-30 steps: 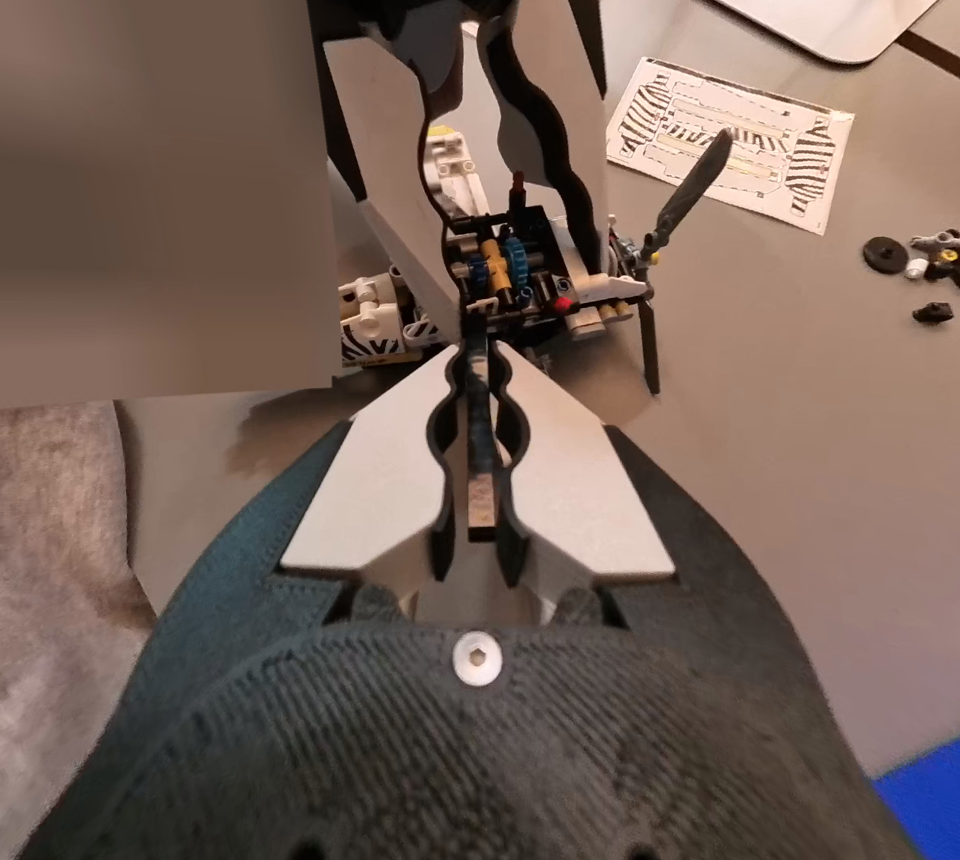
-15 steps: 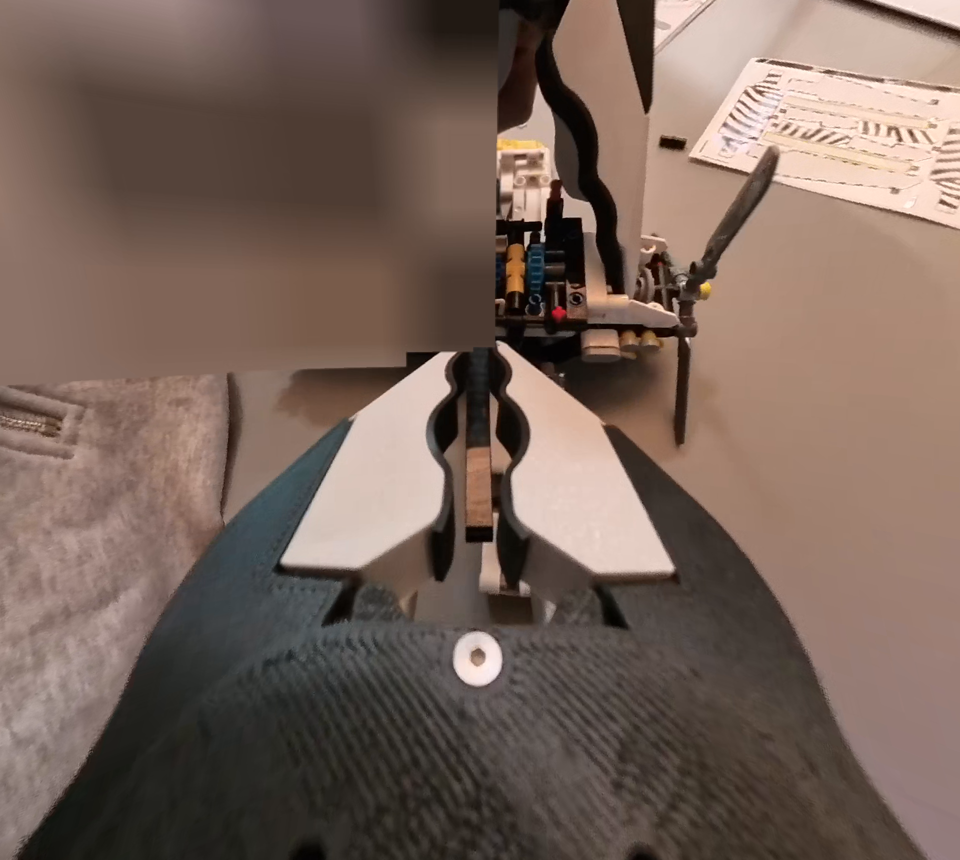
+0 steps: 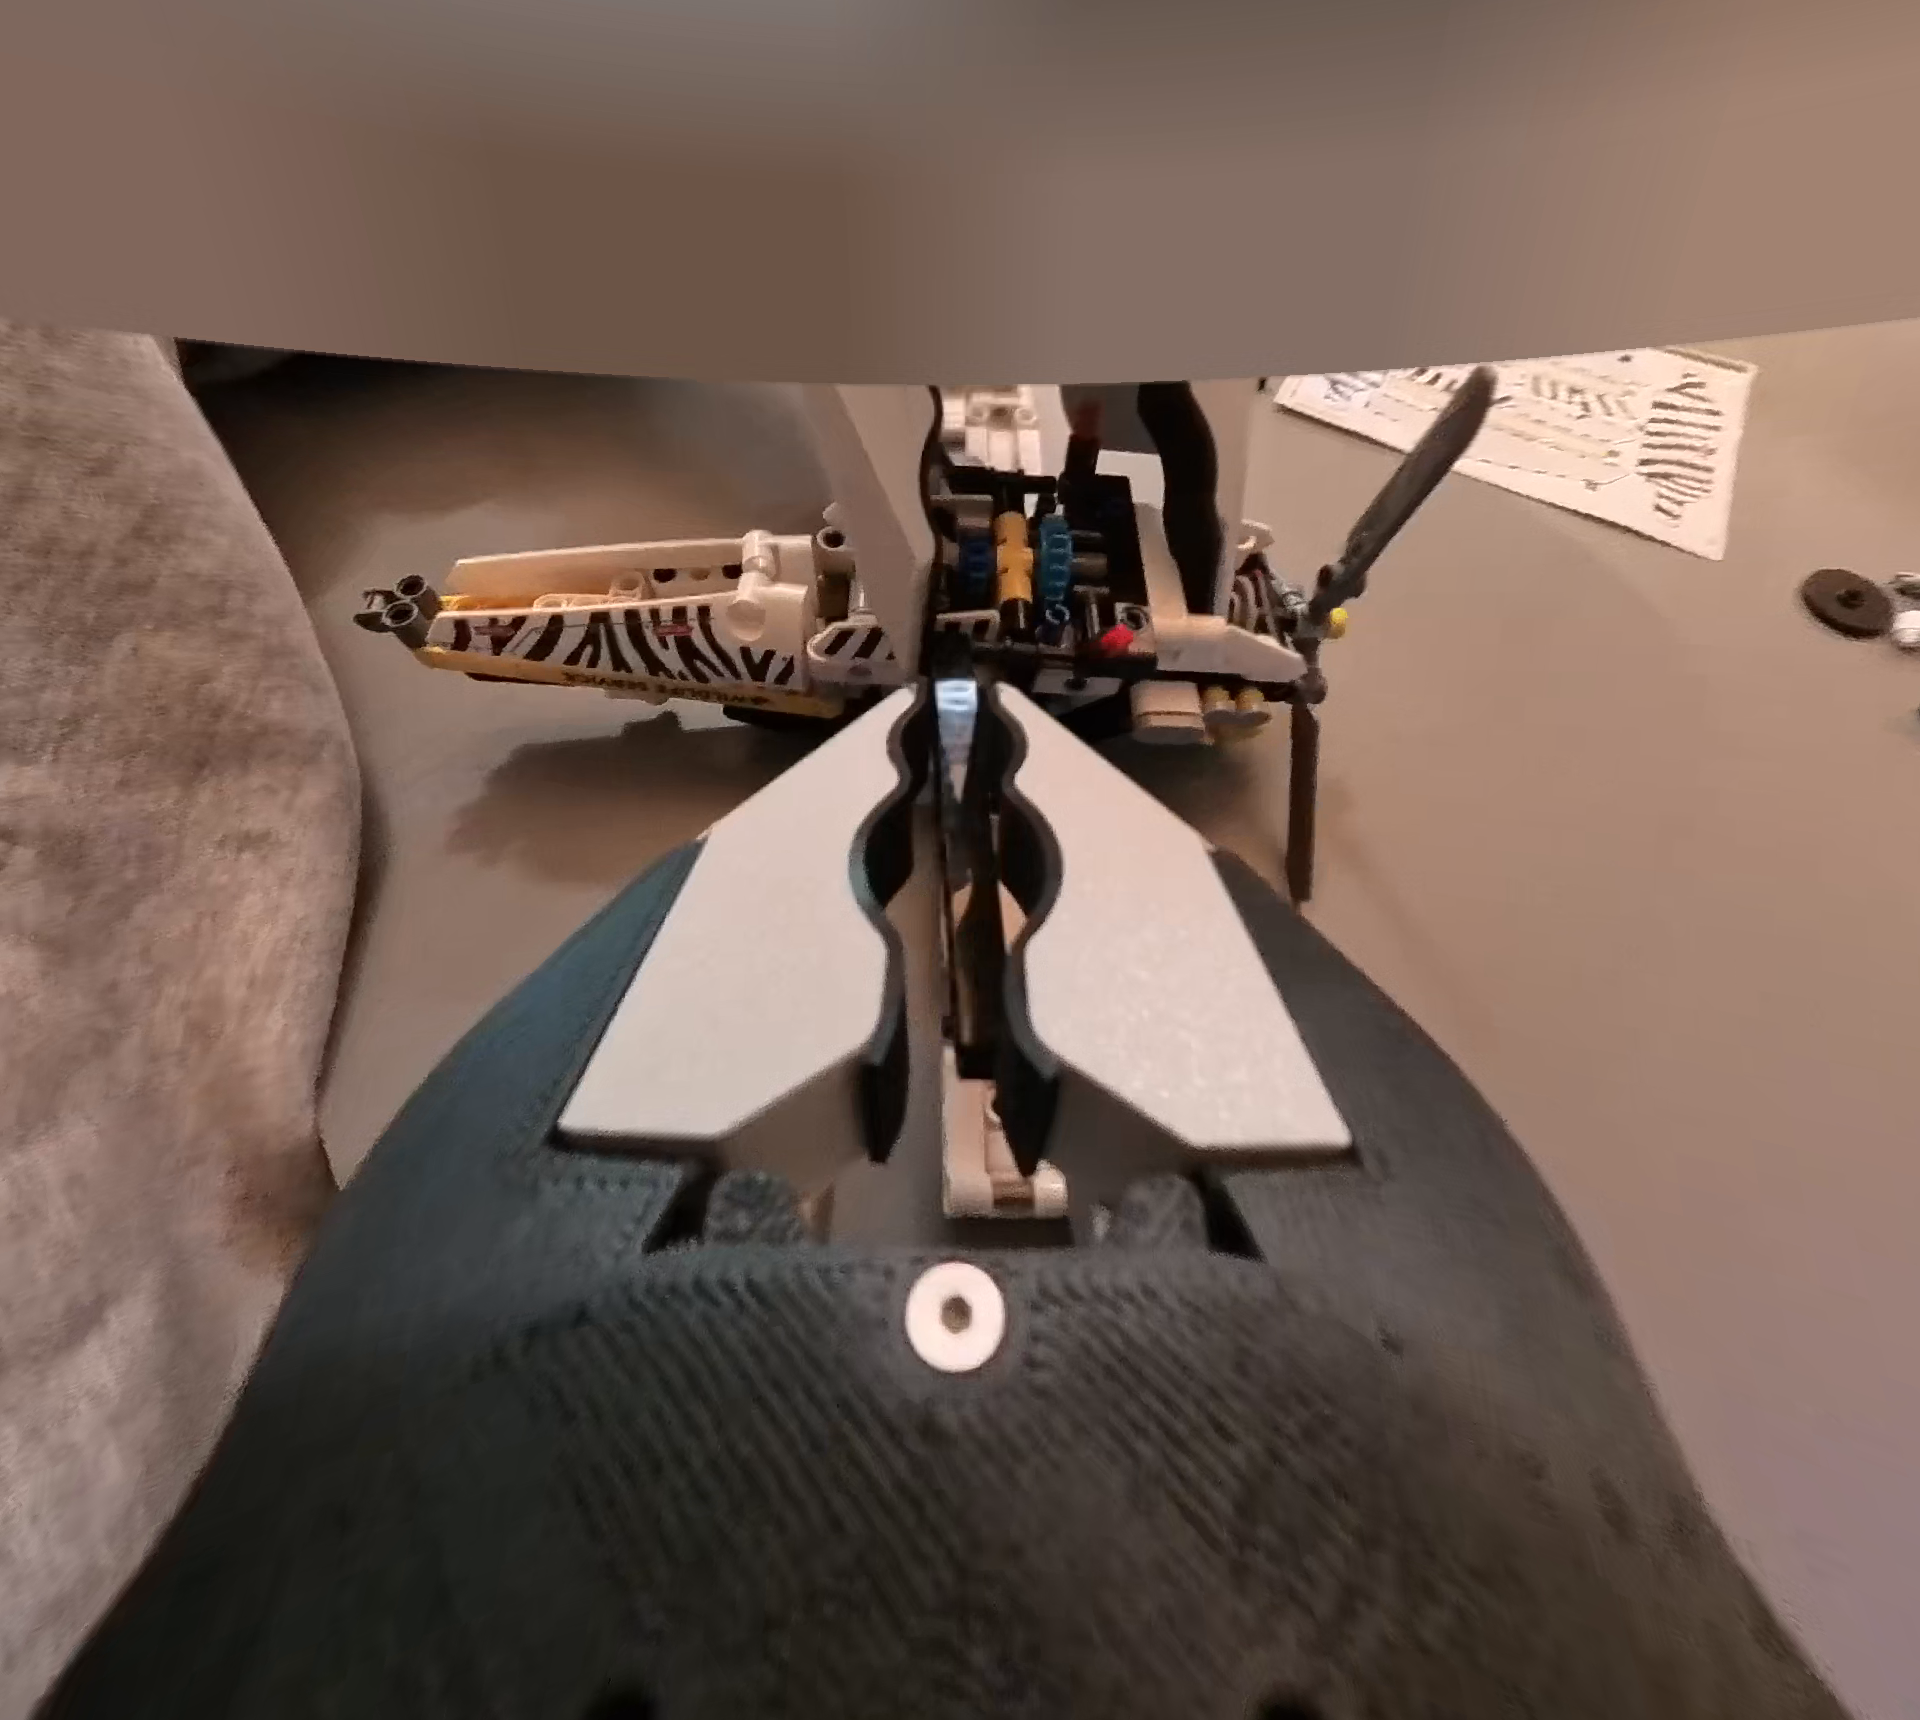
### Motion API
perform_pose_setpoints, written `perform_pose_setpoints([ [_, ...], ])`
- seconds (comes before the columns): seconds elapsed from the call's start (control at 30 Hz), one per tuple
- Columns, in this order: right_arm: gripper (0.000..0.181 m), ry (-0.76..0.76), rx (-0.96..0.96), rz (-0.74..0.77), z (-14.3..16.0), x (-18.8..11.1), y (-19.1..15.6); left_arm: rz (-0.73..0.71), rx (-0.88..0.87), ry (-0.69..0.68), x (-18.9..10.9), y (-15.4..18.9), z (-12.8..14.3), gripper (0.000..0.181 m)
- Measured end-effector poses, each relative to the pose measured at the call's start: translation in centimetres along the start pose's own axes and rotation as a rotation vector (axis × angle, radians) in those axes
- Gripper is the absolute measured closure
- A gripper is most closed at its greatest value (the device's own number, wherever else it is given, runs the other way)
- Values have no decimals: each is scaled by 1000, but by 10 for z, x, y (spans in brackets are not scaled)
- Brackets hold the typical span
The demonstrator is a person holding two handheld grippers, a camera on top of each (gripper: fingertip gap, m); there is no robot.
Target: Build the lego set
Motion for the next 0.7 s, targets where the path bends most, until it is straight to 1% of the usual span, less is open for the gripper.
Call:
perform_pose_setpoints([
  [0.17, 174, 62, 28, 63, 3, -1, -1, -10, -8, -2, 1, 0, 0, 119],
  [0.3, 174, 64, -51, 130, 4, 0, -4, -18, -34, -2, 1, 0, 0, 120],
  [0.43, 174, 73, -54, 176, 5, 0, -6, -36, -45, -18, 0, 1, 0, 119],
  [0.63, 175, 37, -30, 167, 4, -2, -6, -50, -52, -31, 1, 3, -1, 118],
  [0.7, 175, 27, -10, 136, 3, -2, -5, -54, -41, -34, 1, 4, -1, 118],
])
Point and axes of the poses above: each gripper's, where its closed fingertips meet, x out along the fingers, z out of its underside, y = z × x across the jaws, the point moved 4 cm from there along -x, back along the fingers, and after that the axes turned 10 degrees about x, right-handed, at the moved point
